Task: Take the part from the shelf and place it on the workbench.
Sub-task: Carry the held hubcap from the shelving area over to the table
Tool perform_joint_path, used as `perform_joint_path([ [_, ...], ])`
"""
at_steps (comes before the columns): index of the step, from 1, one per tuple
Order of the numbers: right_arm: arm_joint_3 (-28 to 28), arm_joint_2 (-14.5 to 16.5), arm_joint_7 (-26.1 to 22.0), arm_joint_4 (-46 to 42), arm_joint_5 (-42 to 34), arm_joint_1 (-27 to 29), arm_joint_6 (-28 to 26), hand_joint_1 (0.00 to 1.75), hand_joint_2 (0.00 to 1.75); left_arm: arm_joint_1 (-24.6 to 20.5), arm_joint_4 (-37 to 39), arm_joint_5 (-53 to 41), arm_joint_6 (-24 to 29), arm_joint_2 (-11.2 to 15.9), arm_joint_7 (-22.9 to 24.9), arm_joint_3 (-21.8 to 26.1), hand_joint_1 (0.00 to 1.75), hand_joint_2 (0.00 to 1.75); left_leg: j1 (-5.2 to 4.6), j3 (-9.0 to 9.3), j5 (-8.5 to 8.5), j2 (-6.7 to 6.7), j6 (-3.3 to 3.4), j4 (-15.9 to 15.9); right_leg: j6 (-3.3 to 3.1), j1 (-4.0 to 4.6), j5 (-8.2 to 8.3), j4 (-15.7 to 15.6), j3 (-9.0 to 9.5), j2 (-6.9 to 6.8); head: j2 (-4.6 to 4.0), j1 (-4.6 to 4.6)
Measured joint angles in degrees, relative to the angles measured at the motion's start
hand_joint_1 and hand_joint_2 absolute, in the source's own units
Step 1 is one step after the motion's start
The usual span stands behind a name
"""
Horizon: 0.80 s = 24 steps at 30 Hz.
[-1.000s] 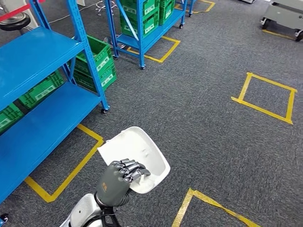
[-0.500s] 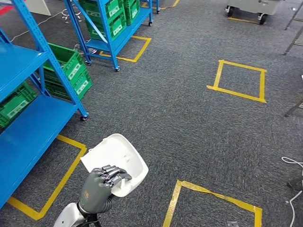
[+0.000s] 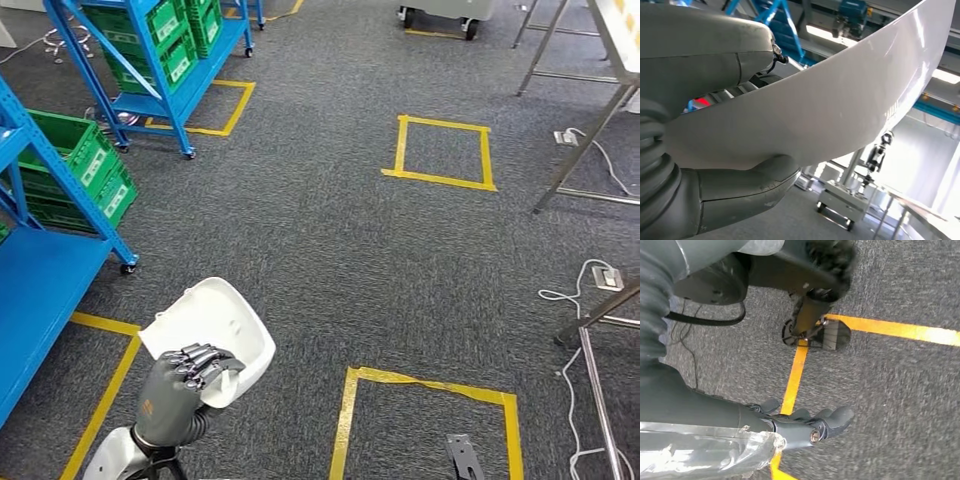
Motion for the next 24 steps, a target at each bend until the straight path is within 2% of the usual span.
perform_joint_path([
  [1,0.0,0.1,0.1,-0.1,0.0,-0.1,0.0,0.0,1.75,-0.2,0.0,0.0,0.0,0.0,0.0,0.0,1.75,1.75,-0.1,0.2,-0.32,0.6,-0.34,0.0,-0.06,0.11,1.09,-4.0,2.33,-1.19,0.0,0.02],
  [2,0.0,0.3,0.2,-0.2,0.0,-0.2,-0.1,0.0,1.75,-0.5,0.0,0.0,0.0,0.1,-0.1,0.0,1.75,1.75,-0.21,0.41,-0.62,1.09,-0.69,0.1,-0.39,0.21,1.68,-6.9,4.09,-2.0,0.0,-0.09],
  [3,0.0,0.5,0.2,-0.2,-0.1,-0.4,-0.2,0.0,1.75,-0.9,0.1,0.1,0.0,0.1,-0.2,-0.1,1.75,1.75,-0.32,0.58,-0.92,1.54,-1.04,0.1,-0.86,0.38,1.63,-8.4,4.94,-2.47,0.0,-0.19],
  [4,0.0,0.7,0.3,-0.3,-0.1,-0.5,-0.3,0.0,1.75,-1.4,0.2,0.1,0.0,0.1,-0.3,-0.2,1.75,1.75,-0.37,0.77,-1.19,2.01,-1.38,0.0,-1.46,0.6,1.23,-8.7,4.91,-2.22,0.0,-0.31],
  [6,-0.1,0.8,0.2,-0.4,-0.3,-0.4,-0.5,0.0,1.75,-2.5,0.5,0.4,-0.1,0.1,-0.6,-0.5,1.75,1.75,-0.1,1.41,-1.79,2.57,-2.12,-0.1,-2.56,0.73,0.92,-8.8,5.25,-0.8,0.0,-0.44],
  [7,-0.2,0.8,-0.1,-0.5,-0.4,-0.3,-0.5,0.0,1.75,-3.0,0.7,0.5,-0.1,0.1,-0.8,-0.7,1.75,1.75,0.05,1.45,-2.27,1.9,-2.45,0.7,-3.01,0.7,0.77,-9.0,5.72,-0.17,-0.01,-0.54],
  [8,-0.3,0.8,-0.5,-0.6,-0.5,-0.2,-0.6,0.0,1.75,-3.4,0.9,0.6,-0.1,0.0,-1.0,-1.0,1.75,1.75,0.15,0.63,-3.21,0.66,-2.69,2.8,-3.44,0.6,0.63,-9.2,6.47,0.51,-0.02,-0.66],
  [9,-0.4,0.8,-1.0,-0.7,-0.7,-0.1,-0.5,0.0,1.75,-3.8,1.1,0.6,-0.2,0.0,-1.2,-1.3,1.75,1.75,0.23,-1.23,-4.43,-0.87,-2.8,6.4,-3.77,0.51,0.44,-9.4,7.06,1.17,-0.02,-0.88],
  [10,-0.6,0.8,-1.4,-0.7,-0.9,0.0,-0.4,0.0,1.75,-4.0,1.4,0.5,-0.2,-0.1,-1.4,-1.7,1.75,1.75,0.22,-4.12,-5.76,-2.14,-2.82,10.9,-4.03,0.51,0.12,-9.4,7.53,1.88,-0.03,-1.02],
  [11,-0.7,0.8,-1.8,-0.7,-1.0,0.1,-0.3,0.0,1.75,-4.1,1.7,0.3,-0.2,-0.2,-1.4,-2.1,1.75,1.75,0.22,-7.34,-6.68,-2.8,-2.83,15.2,-4.21,0.53,-0.26,-9.4,7.97,2.74,-0.02,-1.1],
  [12,-0.8,0.8,-2.1,-0.7,-1.0,0.3,-0.2,0.0,1.75,-4.1,2.0,0.2,-0.3,-0.3,-1.4,-2.5,1.75,1.75,0.22,-10.03,-6.55,-3.07,-2.81,18.1,-4.29,0.54,-0.73,-9.4,8.46,3.66,-0.02,-1.15],
  [13,-0.9,0.8,-2.3,-0.7,-1.0,0.6,-0.1,0.0,1.75,-4.1,2.3,0.1,-0.3,-0.4,-1.4,-2.8,1.75,1.75,0.23,-11.72,-5.08,-3.18,-2.76,18.7,-4.27,0.53,-1.28,-9.5,9.1,4.63,-0.02,-1.14],
  [14,-0.9,0.8,-2.4,-0.7,-1.0,0.8,-0.1,0.0,1.75,-4.2,2.5,0.1,-0.3,-0.4,-1.4,-3.0,1.75,1.75,0.26,-12.15,-2.35,-3.33,-2.71,16.9,-4.19,0.49,-1.92,-9.5,9.94,5.64,-0.02,-1.15],
  [15,-0.9,0.8,-2.5,-0.7,-1.1,1.0,0.0,0.0,1.75,-4.3,2.6,0.2,-0.3,-0.5,-1.4,-3.1,1.75,1.75,0.31,-11.61,1.2,-3.87,-2.67,13.4,-4.04,0.4,-2.66,-9.5,10.84,6.61,-0.02,-1.15],
  [16,-1.0,0.8,-2.5,-0.7,-1.1,1.2,0.0,0.0,1.75,-4.3,2.8,0.1,-0.3,-0.5,-1.5,-3.3,1.75,1.75,0.4,-10.73,4.51,-5.1,-2.69,9.2,-3.77,0.36,-3.51,-9.5,11.62,7.51,-0.02,-1.2],
  [17,-1.1,0.7,-2.6,-0.7,-1.2,1.2,0.0,0.0,1.75,-4.4,2.9,0.0,-0.4,-0.5,-1.5,-3.5,1.75,1.75,0.48,-9.65,6.48,-6.3,-2.64,5.4,-3.48,0.34,-4.42,-9.5,12.27,8.37,-0.02,-1.36],
  [18,-1.4,0.7,-2.9,-0.7,-1.5,1.3,0.2,0.0,1.75,-4.6,3.0,-0.3,-0.6,-0.7,-1.5,-3.8,1.75,1.75,0.51,-8.88,7.09,-7.25,-2.55,2.8,-3.23,0.27,-5.27,-9.8,12.72,9.08,-0.02,-1.42],
  [19,-1.7,0.6,-3.2,-0.7,-1.7,1.5,0.5,0.0,1.75,-4.9,3.1,-0.8,-0.9,-1.0,-1.5,-4.3,1.75,1.75,0.49,-8.38,6.57,-7.72,-2.27,1.4,-2.87,0.25,-5.58,-10.0,13.28,9.57,-0.02,-1.5],
  [20,-2.0,0.4,-3.6,-0.7,-2.0,1.8,0.8,0.0,1.75,-5.4,3.2,-1.5,-1.2,-1.4,-1.5,-4.9,1.75,1.75,0.4,-7.84,5.55,-7.36,-1.8,0.8,-2.59,0.17,-5.66,-10.3,13.81,9.8,-0.02,-1.48],
  [21,-2.4,0.1,-4.0,-0.7,-2.2,2.3,1.2,0.0,1.75,-5.9,3.4,-2.1,-1.6,-2.0,-1.4,-5.6,1.75,1.75,0.32,-7.29,4.93,-6.96,-1.31,0.7,-2.34,0.1,-5.48,-10.2,14.12,9.44,0.0,-1.31],
  [22,-2.7,-0.3,-4.3,-0.7,-2.4,2.7,1.6,0.0,1.75,-6.4,3.6,-2.5,-1.8,-2.6,-1.3,-6.2,1.75,1.75,0.28,-6.51,4.38,-6.51,-0.79,0.6,-1.98,0.19,-4.93,-8.7,13.76,8.04,-0.01,-1.12],
  [23,-3.0,-0.6,-4.6,-0.7,-2.5,3.0,1.9,0.0,1.75,-6.7,3.8,-2.7,-2.0,-3.2,-1.2,-6.8,1.75,1.75,0.21,-5.58,3.74,-5.92,-0.41,0.5,-1.74,0.29,-4.7,-5.9,12.22,6.18,-0.02,-0.86],
  [24,-3.4,-0.8,-4.9,-0.7,-2.6,3.2,2.1,0.0,1.75,-6.9,4.1,-2.9,-2.1,-3.7,-1.1,-7.3,1.75,1.75,0.13,-4.53,3.02,-5.24,-0.14,0.5,-1.55,0.44,-4.81,-1.9,9.72,4.22,-0.02,-0.71],
])
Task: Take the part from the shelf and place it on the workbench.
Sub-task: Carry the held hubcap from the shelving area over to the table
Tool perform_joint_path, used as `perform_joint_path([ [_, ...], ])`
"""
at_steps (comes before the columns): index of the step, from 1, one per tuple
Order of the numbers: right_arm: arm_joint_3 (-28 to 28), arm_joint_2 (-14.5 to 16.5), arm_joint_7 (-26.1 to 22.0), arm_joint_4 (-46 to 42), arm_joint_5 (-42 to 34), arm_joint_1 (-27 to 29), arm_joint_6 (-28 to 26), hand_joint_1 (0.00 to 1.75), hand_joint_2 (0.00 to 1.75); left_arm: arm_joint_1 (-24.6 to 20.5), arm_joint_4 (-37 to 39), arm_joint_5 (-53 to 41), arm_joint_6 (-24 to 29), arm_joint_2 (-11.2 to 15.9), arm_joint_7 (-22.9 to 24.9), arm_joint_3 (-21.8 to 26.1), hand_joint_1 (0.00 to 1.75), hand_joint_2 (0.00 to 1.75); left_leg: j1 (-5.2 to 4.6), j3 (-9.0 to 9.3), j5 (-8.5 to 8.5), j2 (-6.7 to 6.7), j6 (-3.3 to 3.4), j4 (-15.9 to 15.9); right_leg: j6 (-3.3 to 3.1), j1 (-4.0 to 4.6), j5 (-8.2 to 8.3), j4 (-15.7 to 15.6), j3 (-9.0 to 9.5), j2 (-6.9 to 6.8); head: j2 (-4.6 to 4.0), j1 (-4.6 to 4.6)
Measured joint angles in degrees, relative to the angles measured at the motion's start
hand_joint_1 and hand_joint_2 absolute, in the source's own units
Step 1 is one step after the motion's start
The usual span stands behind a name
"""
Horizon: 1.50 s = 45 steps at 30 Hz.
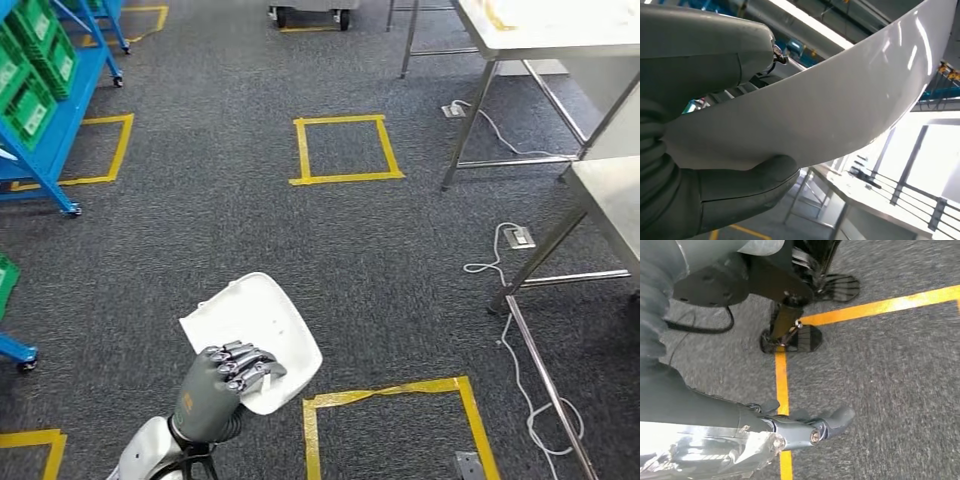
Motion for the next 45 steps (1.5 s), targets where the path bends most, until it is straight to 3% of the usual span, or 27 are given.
perform_joint_path([
  [1,-0.3,-0.2,-0.3,0.0,-0.1,0.2,0.2,0.0,1.75,-0.2,0.3,0.0,-0.2,-0.4,0.0,-0.4,1.75,1.75,-0.1,1.08,-0.98,0.81,0.18,0.0,0.14,0.15,-0.81,4.4,-3.19,-1.64,-0.02,0.14],
  [3,-1.0,-0.7,-0.6,0.0,-0.2,0.8,0.5,0.0,1.75,-0.7,0.9,-0.3,-0.7,-1.1,0.0,-1.2,1.75,1.75,-0.26,3.7,-3.22,2.33,0.42,0.0,0.17,0.28,-4.98,9.9,-9.21,-2.6,-0.01,0.18],
  [5,-1.7,-1.4,-0.8,0.0,-0.4,1.8,0.7,0.0,1.75,-1.3,1.5,-0.8,-1.5,-2.1,-0.1,-2.2,1.75,1.75,-0.3,7.08,-5.83,3.58,0.53,0.0,0.0,0.37,-8.29,9.1,-12.57,-2.79,-0.01,0.31],
  [6,-2.0,-1.8,-0.8,0.0,-0.5,2.2,0.8,0.0,1.75,-1.7,1.8,-1.0,-1.9,-2.7,-0.2,-2.6,1.75,1.75,-0.31,8.87,-7.2,4.2,0.53,-0.1,-0.29,0.52,-7.3,6.8,-13.31,-3.24,-0.01,0.39],
  [7,-2.4,-2.1,-0.8,0.1,-0.6,2.6,0.9,0.0,1.75,-2.1,2.1,-1.1,-2.2,-3.2,-0.2,-3.1,1.75,1.75,-0.35,10.58,-8.57,4.81,0.48,-0.2,-0.73,0.85,-3.3,3.5,-13.66,-4.39,-0.01,0.47],
  [9,-3.0,-2.5,-0.8,0.1,-0.7,3.0,1.1,0.0,1.75,-2.6,2.6,-1.2,-2.6,-4.0,-0.3,-3.8,1.75,1.75,-0.69,13.56,-11.37,5.98,0.17,-0.6,-1.53,1.51,6.76,-2.0,-13.84,-6.79,-0.02,0.64],
  [10,-3.1,-2.7,-0.8,0.2,-0.8,3.1,1.1,0.0,1.75,-2.7,2.8,-1.2,-2.7,-4.3,-0.3,-4.0,1.75,1.75,-0.88,14.52,-12.37,6.41,-0.01,-0.9,-1.73,1.74,10.29,-3.4,-13.73,-7.55,-0.03,0.65],
  [11,-3.3,-2.8,-0.8,0.2,-0.8,3.1,1.1,0.0,1.75,-2.8,3.0,-1.2,-2.7,-4.4,-0.3,-4.1,1.75,1.75,-1.06,15.14,-13.03,6.69,-0.16,-1.0,-1.75,1.8,11.37,-3.7,-13.62,-7.61,-0.04,0.62],
  [16,-3.3,-2.8,-0.8,0.2,-0.8,3.1,1.1,0.0,1.75,-2.9,3.0,-1.2,-2.8,-4.5,-0.3,-4.1,1.75,1.75,-1.11,15.54,-13.35,6.96,-0.27,-1.4,-1.73,1.84,11.5,-3.6,-13.38,-7.38,-0.05,0.46],
  [18,-3.6,-3.0,-0.8,0.2,-1.0,3.1,1.3,0.0,1.75,-3.5,3.2,-0.8,-3.6,-5.0,-0.3,-4.4,1.75,1.75,-1.06,15.84,-12.53,7.13,-0.58,-0.8,-1.92,1.67,11.44,-3.8,-13.08,-6.49,-0.04,0.41],
  [19,-4.0,-3.4,-0.7,0.2,-0.9,3.0,1.5,0.0,1.75,-4.1,3.8,-0.6,-4.8,-5.5,0.2,-4.7,1.75,1.75,-0.93,13.09,-11.66,6.01,-0.86,3.4,-2.27,1.42,11.03,-4.3,-12.27,-5.32,-0.03,0.34],
  [22,-6.0,-4.7,-1.0,0.2,0.1,3.3,2.2,0.0,1.75,-5.4,5.9,-0.7,-8.2,-7.2,1.6,-5.4,1.75,1.75,-0.3,-1.61,-16.02,2.11,-1.71,15.2,-2.62,0.41,7.78,-6.2,-7.36,0.24,-0.03,0.18],
  [23,-6.4,-4.8,-1.3,0.2,0.5,3.5,2.3,0.0,1.75,-5.3,6.2,-0.6,-8.3,-7.3,1.7,-5.4,1.75,1.75,-0.13,-3.85,-16.35,1.79,-1.91,13.9,-2.31,0.15,6.62,-6.4,-5.76,1.65,-0.03,0.19],
  [25,-6.9,-5.1,-1.5,0.2,1.1,3.8,2.4,0.0,1.75,-5.0,6.4,-0.3,-8.4,-7.3,1.7,-5.3,1.75,1.75,0.33,-4.71,-8.11,0.07,-2.3,7.7,-1.67,-0.19,4.85,-6.1,-3.91,3.3,-0.04,0.11],
  [27,-7.3,-5.5,-1.5,0.2,1.5,3.8,2.7,0.0,1.75,-4.8,6.7,0.0,-8.7,-7.4,1.7,-5.3,1.75,1.75,0.58,-5.06,-0.68,-1.66,-2.02,3.2,-0.84,-0.41,3.24,-5.7,-3.25,4.71,-0.04,-0.2],
  [29,-7.5,-5.7,-1.3,0.2,1.8,4.1,3.0,0.0,1.75,-4.7,6.8,0.1,-8.9,-7.8,1.7,-5.2,1.75,1.75,0.47,-4.77,1.54,-1.5,-1.04,2.4,0.08,-0.65,2.16,-5.9,-2.75,5.74,-0.04,-0.36],
  [30,-7.5,-5.7,-1.3,0.2,1.9,4.4,3.0,0.0,1.75,-4.8,6.8,0.1,-8.9,-8.0,1.7,-5.2,1.75,1.75,0.46,-4.4,1.88,-1.06,-0.57,2.2,0.44,-0.68,1.75,-5.9,-2.5,5.04,-0.04,-0.3],
  [32,-7.7,-5.9,-1.2,0.2,2.1,4.5,3.2,0.0,1.75,-4.8,6.8,0.1,-8.9,-8.4,1.7,-5.1,1.75,1.75,0.43,-3.58,1.69,0.09,0.28,1.9,0.99,-0.47,-0.17,-3.3,-3.34,1.51,-0.04,0.05],
  [33,-7.8,-6.0,-1.1,0.2,2.3,4.4,3.2,0.0,1.75,-4.7,6.8,0.2,-9.0,-8.5,1.6,-5.0,1.75,1.75,0.29,-3.23,1.39,0.74,0.62,1.9,1.19,-0.37,-1.86,-0.2,-4.92,-0.66,-0.04,0.18],
  [34,-7.9,-6.0,-1.0,0.2,2.6,4.2,3.3,0.0,1.75,-4.6,6.9,0.2,-9.0,-8.5,1.6,-4.9,1.75,1.75,0.14,-2.92,1.02,1.44,0.88,1.9,1.36,-0.33,-3.66,3.7,-7.07,-1.93,-0.04,0.27],
  [36,-8.2,-6.1,-0.8,0.2,3.1,4.1,3.3,0.0,1.75,-4.4,7.0,0.3,-9.1,-8.6,1.5,-4.8,1.75,1.75,-0.07,-2.28,0.3,2.75,1.12,1.9,1.57,-0.36,-5.15,9.4,-10.6,-2.66,-0.05,0.28],
  [37,-8.3,-6.1,-0.8,0.2,3.3,4.2,3.3,0.0,1.75,-4.3,7.0,0.3,-9.2,-8.6,1.5,-4.8,1.75,1.75,-0.12,-1.89,-0.04,3.24,1.13,1.9,1.6,-0.36,-4.11,9.3,-10.97,-2.75,-0.05,0.3],
  [38,-8.5,-6.2,-0.9,0.2,3.6,4.3,3.3,0.0,1.75,-4.3,7.0,0.3,-9.2,-8.6,1.4,-4.7,1.75,1.75,-0.15,-1.45,-0.37,3.59,1.05,1.9,1.56,-0.36,-2.04,6.9,-10.15,-2.85,-0.05,0.31],
  [40,-8.7,-6.3,-1.5,0.2,3.8,4.4,3.3,0.0,1.75,-4.3,7.0,0.4,-9.3,-8.6,1.4,-4.6,1.75,1.75,-0.28,-0.58,-0.98,4.07,0.69,1.9,1.32,-0.28,2.65,-1.1,-6.77,-3.49,-0.05,0.31],
  [41,-8.8,-6.3,-1.9,0.2,3.9,4.4,3.4,0.0,1.75,-4.2,7.0,0.4,-9.3,-8.6,1.4,-4.6,1.75,1.75,-0.39,-0.32,-1.2,4.19,0.45,2.0,1.12,-0.21,4.1,-4.2,-5.37,-3.75,-0.05,0.27],
  [42,-8.9,-6.3,-2.2,0.2,3.8,4.4,3.4,0.0,1.75,-4.2,7.0,0.4,-9.3,-8.6,1.3,-4.5,1.75,1.75,-0.55,-0.21,-1.41,4.29,0.39,2.1,1.06,-0.19,4.85,-5.9,-4.57,-3.94,-0.05,0.25],
  [45,-9.2,-6.3,-2.7,0.2,3.8,4.3,3.5,0.0,1.75,-4.0,7.0,0.4,-9.3,-8.5,1.2,-4.5,1.75,1.75,-0.74,-0.17,-1.39,4.3,1.23,2.0,1.27,-0.21,5.2,-6.5,-4.29,-3.79,-0.05,0.18],
])
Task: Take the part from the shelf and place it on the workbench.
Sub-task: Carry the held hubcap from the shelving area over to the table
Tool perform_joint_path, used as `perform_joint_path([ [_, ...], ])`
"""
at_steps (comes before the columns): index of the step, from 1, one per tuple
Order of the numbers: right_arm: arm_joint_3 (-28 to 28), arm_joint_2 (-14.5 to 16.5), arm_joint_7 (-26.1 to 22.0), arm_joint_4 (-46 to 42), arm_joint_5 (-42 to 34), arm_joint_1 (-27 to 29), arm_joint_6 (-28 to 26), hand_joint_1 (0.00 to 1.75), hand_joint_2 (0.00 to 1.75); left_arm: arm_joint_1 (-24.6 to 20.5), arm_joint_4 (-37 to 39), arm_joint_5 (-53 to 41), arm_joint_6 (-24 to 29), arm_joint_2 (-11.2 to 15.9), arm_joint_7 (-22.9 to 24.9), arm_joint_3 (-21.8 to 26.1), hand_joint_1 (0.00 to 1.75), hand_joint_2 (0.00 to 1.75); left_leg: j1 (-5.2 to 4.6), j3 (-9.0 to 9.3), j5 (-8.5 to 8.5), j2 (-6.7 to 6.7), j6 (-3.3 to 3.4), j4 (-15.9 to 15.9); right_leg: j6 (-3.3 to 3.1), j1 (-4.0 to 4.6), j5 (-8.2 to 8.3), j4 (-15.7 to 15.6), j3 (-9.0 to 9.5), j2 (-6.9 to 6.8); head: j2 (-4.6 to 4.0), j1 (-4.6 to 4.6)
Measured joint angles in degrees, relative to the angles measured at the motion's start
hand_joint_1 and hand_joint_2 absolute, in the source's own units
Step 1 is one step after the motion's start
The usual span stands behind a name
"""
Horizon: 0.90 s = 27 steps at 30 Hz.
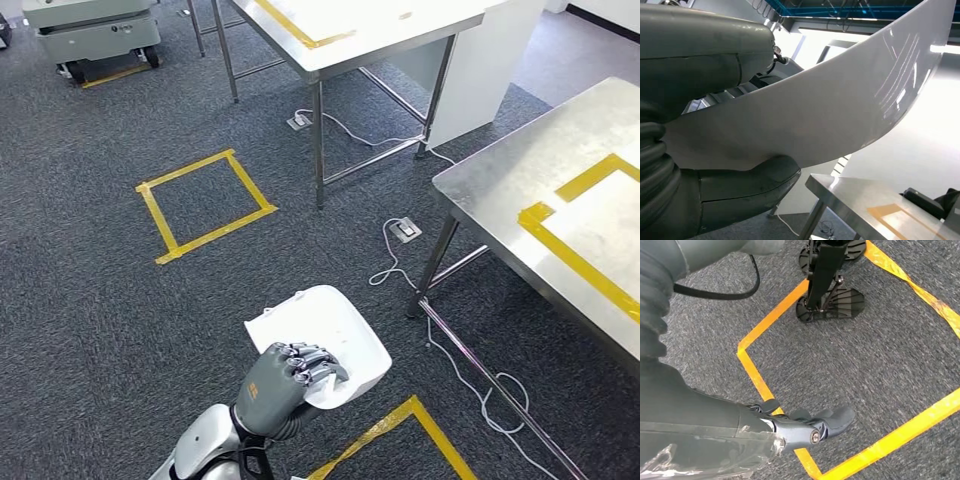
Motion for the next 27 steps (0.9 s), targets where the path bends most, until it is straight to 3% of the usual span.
perform_joint_path([
  [1,-0.1,0.0,0.0,0.0,0.0,0.0,0.0,0.0,1.75,0.1,0.0,0.0,0.0,0.0,0.0,0.0,1.75,1.75,0.01,0.07,0.16,0.0,0.13,-0.2,-0.05,0.04,-0.02,0.0,-0.02,0.04,0.0,-0.01],
  [10,-0.4,0.0,0.3,0.0,0.5,-0.2,0.0,0.0,1.75,0.1,0.0,0.0,0.0,0.0,0.0,0.0,1.75,1.75,0.15,0.31,0.71,0.0,-1.54,-1.2,-0.97,0.19,-0.04,0.1,-0.29,0.07,0.0,0.01],
  [27,-2.3,0.0,1.3,0.0,3.2,-0.5,0.9,0.0,1.75,0.0,0.2,-0.1,-0.1,0.0,-0.2,0.1,1.75,1.75,-0.02,0.29,0.76,-0.01,-1.55,-1.2,-1.01,0.05,0.17,0.1,-0.28,0.07,0.0,0.03],
])
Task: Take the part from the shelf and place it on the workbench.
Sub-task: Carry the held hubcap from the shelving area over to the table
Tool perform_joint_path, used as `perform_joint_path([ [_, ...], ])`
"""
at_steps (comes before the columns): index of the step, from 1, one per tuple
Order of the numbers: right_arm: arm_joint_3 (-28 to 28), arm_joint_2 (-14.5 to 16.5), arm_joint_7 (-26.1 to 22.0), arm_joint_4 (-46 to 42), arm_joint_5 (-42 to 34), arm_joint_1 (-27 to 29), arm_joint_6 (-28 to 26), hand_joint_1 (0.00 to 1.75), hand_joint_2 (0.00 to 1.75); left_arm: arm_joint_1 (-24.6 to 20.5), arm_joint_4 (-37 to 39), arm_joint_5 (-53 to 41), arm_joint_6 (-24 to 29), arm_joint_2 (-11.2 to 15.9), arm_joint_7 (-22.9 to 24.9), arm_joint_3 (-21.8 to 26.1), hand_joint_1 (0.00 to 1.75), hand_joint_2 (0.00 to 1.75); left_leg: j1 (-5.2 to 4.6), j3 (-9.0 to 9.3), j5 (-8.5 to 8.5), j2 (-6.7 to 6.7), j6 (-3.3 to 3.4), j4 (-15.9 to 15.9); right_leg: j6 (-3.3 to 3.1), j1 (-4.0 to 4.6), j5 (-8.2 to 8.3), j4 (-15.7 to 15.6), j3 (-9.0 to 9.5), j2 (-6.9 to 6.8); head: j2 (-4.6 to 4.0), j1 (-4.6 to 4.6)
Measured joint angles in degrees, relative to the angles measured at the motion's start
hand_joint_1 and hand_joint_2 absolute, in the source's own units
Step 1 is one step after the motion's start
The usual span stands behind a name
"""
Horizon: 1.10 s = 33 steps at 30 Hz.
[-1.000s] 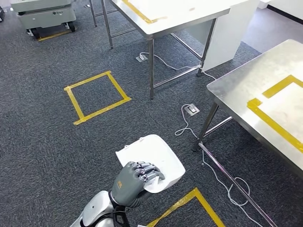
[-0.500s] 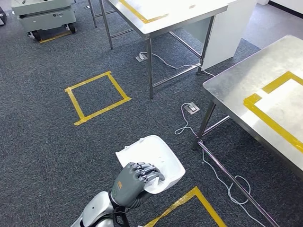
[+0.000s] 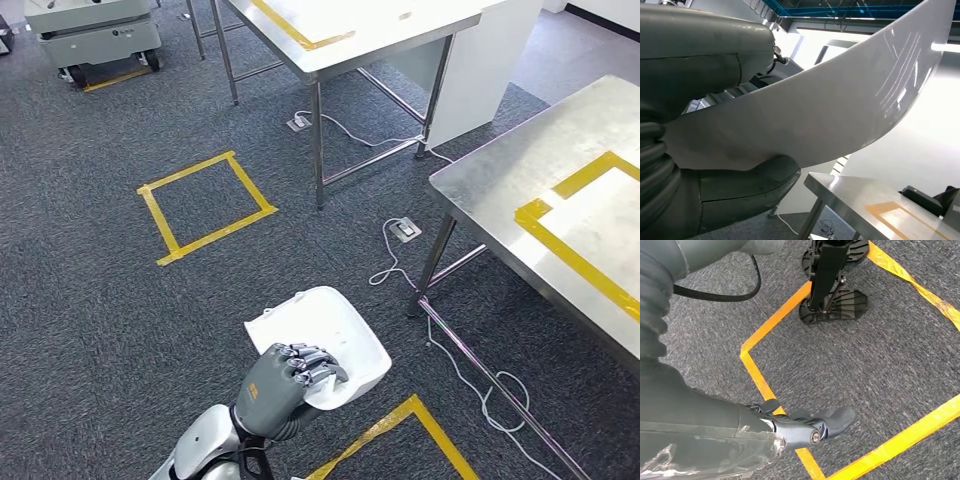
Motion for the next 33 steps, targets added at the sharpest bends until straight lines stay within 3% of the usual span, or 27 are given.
perform_joint_path([
  [7,-0.2,0.1,-1.2,0.0,3.4,-0.2,1.2,0.0,1.75,0.5,-0.1,0.7,0.7,0.6,0.1,0.4,1.75,1.75,-0.02,-0.02,-0.02,0.0,0.01,0.0,0.02,-0.05,0.03,0.0,0.02,0.03,0.0,0.01],
  [14,0.4,1.7,-1.0,0.0,7.5,-1.9,0.8,0.0,1.75,3.7,-1.9,4.7,3.9,4.6,0.5,3.2,1.75,1.75,-0.27,-0.14,-0.22,0.0,0.35,0.2,0.21,-0.31,0.07,0.0,0.02,0.06,0.0,-0.01],
  [19,1.8,4.6,3.6,0.0,9.7,-5.4,-1.9,0.0,1.75,6.4,-4.8,8.5,5.4,8.3,0.5,6.2,1.75,1.75,0.08,0.34,0.37,0.47,0.94,-0.9,0.91,-0.22,-0.29,0.2,-0.33,0.45,0.0,0.03],
  [21,2.0,5.8,5.3,0.0,9.7,-6.7,-2.6,0.0,1.75,6.6,-5.2,9.1,5.2,9.1,0.2,6.9,1.75,1.75,0.43,0.7,0.78,0.81,1.16,-1.6,1.24,-0.26,-3.02,5.0,-2.49,0.5,0.0,0.19],
  [23,2.2,6.9,6.4,0.0,9.4,-7.6,-3.0,0.0,1.75,6.6,-5.3,9.2,4.9,9.6,-0.2,7.3,1.75,1.75,0.5,0.74,0.8,1.14,1.2,-1.6,1.67,-0.5,-6.36,12.5,-6.04,0.5,0.0,0.25],
  [24,2.3,7.3,6.7,0.0,9.2,-7.8,-3.2,0.0,1.75,6.6,-5.3,9.2,4.7,9.8,-0.4,7.4,1.75,1.75,0.56,0.76,0.77,1.37,1.12,-1.6,1.89,-0.66,-6.92,14.8,-7.19,0.48,0.0,0.23],
  [25,2.4,7.6,6.9,0.0,8.9,-8.0,-3.4,0.0,1.75,6.5,-5.3,9.2,4.5,9.9,-0.5,7.5,1.75,1.75,0.7,0.79,0.73,1.64,0.93,-1.6,2.14,-0.82,-6.33,14.9,-7.27,0.4,0.0,0.22],
  [26,2.4,7.8,7.0,0.0,8.7,-8.1,-3.6,0.0,1.75,6.4,-5.3,9.2,4.3,10.0,-0.6,7.5,1.75,1.75,0.94,0.84,0.63,1.97,0.62,-1.4,2.42,-0.99,-4.72,12.6,-6.16,0.13,0.0,0.24],
  [28,2.3,8.5,7.0,0.0,8.3,-8.4,-3.9,0.0,1.75,6.0,-5.3,9.1,3.8,10.0,-0.9,7.5,1.75,1.75,1.37,0.93,0.21,2.75,-0.37,-0.9,3.04,-1.19,-1.19,4.8,-2.33,-1.85,0.0,0.31],
  [30,2.3,9.4,6.9,-0.1,8.0,-8.9,-4.1,0.0,1.75,5.7,-5.2,9.1,3.5,10.1,-1.2,7.5,1.75,1.75,1.4,0.98,-0.21,3.54,-1.34,-0.2,2.32,-1.09,0.09,0.7,-0.34,-2.9,0.0,0.24],
  [33,2.3,10.0,6.6,-0.3,7.4,-9.2,-4.6,0.0,1.75,5.0,-4.9,9.1,3.0,10.0,-1.7,7.4,1.75,1.75,1.6,1.22,-0.41,4.56,-2.38,-0.1,0.1,-0.8,0.1,1.0,-0.92,-0.85,0.0,0.0],
])
